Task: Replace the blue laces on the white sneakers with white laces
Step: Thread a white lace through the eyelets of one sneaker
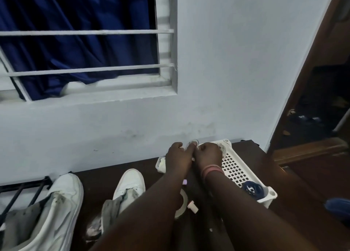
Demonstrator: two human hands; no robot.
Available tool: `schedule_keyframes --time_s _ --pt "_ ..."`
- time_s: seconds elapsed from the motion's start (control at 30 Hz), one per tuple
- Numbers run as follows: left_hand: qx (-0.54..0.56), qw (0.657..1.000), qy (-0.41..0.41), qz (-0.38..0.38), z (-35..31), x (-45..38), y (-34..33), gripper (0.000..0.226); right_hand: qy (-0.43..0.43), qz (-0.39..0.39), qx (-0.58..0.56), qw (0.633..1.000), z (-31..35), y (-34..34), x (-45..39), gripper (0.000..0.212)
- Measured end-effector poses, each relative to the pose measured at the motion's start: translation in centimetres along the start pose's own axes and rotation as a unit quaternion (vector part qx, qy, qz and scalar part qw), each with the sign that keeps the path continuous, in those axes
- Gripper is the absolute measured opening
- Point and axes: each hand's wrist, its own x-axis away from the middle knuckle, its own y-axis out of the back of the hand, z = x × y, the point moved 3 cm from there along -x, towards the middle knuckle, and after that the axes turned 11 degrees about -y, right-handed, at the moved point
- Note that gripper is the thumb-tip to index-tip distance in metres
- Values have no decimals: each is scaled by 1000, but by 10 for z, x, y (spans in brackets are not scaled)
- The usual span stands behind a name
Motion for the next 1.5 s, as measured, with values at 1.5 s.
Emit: schedule_keyframes --time_s 1.5 --pt "246 960 34 -127 53 170 224 17 196 273 1 942 40 -25 222 15"
